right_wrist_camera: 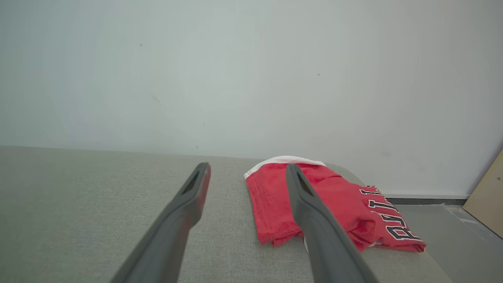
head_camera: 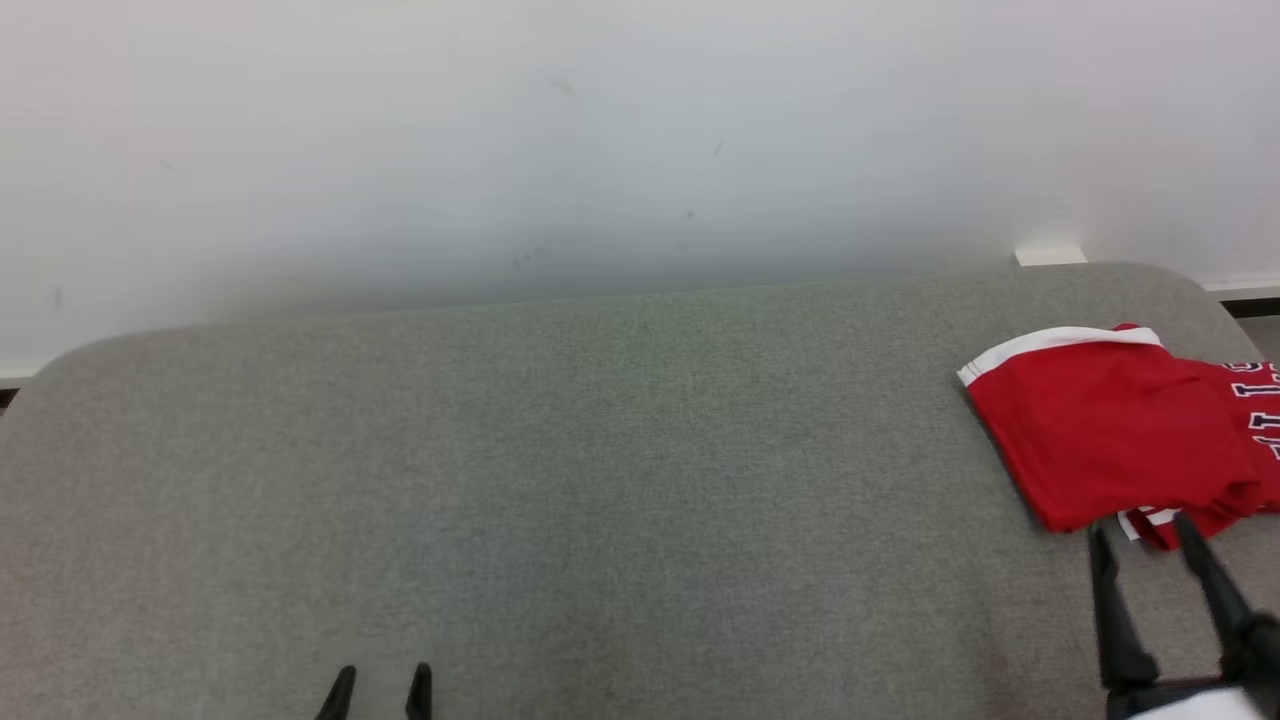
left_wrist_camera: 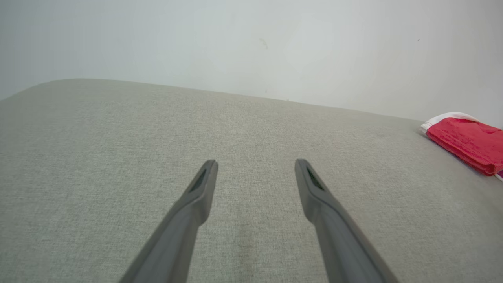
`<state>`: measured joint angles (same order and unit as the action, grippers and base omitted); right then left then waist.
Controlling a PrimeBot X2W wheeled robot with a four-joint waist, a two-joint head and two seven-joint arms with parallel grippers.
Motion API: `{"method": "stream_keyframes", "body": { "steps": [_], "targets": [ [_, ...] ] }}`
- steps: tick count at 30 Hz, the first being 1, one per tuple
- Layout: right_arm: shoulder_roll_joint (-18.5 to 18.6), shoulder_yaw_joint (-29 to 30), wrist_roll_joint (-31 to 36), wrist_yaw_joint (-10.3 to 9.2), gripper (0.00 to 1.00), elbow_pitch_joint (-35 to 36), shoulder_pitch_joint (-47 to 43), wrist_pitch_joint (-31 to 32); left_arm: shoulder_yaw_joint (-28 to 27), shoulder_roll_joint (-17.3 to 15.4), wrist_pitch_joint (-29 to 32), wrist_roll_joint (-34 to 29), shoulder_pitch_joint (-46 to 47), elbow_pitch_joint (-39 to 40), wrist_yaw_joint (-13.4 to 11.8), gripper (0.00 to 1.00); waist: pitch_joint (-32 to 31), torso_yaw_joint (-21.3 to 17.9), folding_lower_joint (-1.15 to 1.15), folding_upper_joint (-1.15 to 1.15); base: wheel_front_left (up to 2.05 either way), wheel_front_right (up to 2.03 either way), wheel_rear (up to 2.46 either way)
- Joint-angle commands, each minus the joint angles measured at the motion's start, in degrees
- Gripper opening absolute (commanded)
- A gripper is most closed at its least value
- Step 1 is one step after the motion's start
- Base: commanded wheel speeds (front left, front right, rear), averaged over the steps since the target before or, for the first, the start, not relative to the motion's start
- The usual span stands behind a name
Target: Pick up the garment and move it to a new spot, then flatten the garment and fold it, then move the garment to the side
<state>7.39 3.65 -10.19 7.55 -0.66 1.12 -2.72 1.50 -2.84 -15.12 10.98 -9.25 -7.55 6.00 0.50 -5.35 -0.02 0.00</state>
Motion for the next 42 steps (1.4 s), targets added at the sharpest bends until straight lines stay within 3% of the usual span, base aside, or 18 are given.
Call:
{"method": "stream_keyframes", "body": {
  "steps": [1, 6, 11, 28, 29, 32, 42],
  "targets": [
    [-0.8, -1.1, 1.5, -0.15, 1.00, -2.1, -2.5, -4.1, 0.2, -0.2, 0.0, -0.7, -0.4, 0.2, 0.3, 1.00, -1.1, -1.0, 0.02, 0.00, 0.00, 0.00, 0.00],
    [-3.1, -3.5, 3.0, -0.16, 1.00, -9.1, -5.0, -11.4, 1.0, -0.2, 0.0, -0.8, -1.2, 0.1, 0.5, 1.00, -2.0, -1.6, 0.02, 0.00, 0.00, 0.00, 0.00],
    [-3.6, -4.6, 4.2, -0.16, 1.00, -13.3, -4.0, -12.5, 1.8, -0.2, 0.0, -0.7, -2.1, -0.3, 0.5, 1.00, -2.5, -1.4, 0.02, 0.00, 0.00, 0.00, 0.00],
    [-4.5, -3.9, 3.4, -0.16, 1.00, -15.9, -2.5, -12.4, 2.4, -0.2, 0.0, -2.7, -1.9, 0.8, -0.1, 1.00, -2.9, 0.5, 0.02, 0.00, 0.00, 0.00, 0.00],
    [-4.4, -3.9, 3.5, 0.00, 0.00, -16.0, -2.9, -12.3, 2.6, 0.0, 0.0, -2.3, -1.8, 0.7, -0.1, 0.00, -2.9, 0.5, 0.02, 0.00, 0.00, 0.00, 0.00],
    [-4.6, -3.8, 3.1, 0.01, 0.00, -17.1, -3.5, -12.0, 2.8, 0.2, 0.1, -1.9, -2.0, -0.4, -0.1, 0.00, -2.9, 0.6, 0.02, 0.00, 0.00, 0.00, 0.00],
    [-4.6, -2.7, -8.5, 0.00, 0.00, -16.8, -2.0, -8.9, 1.9, -0.3, 2.5, 10.1, 0.3, -0.8, -0.2, 0.00, -2.7, 1.0, 0.02, 0.00, 0.00, 0.00, 0.00]
  ]
}}
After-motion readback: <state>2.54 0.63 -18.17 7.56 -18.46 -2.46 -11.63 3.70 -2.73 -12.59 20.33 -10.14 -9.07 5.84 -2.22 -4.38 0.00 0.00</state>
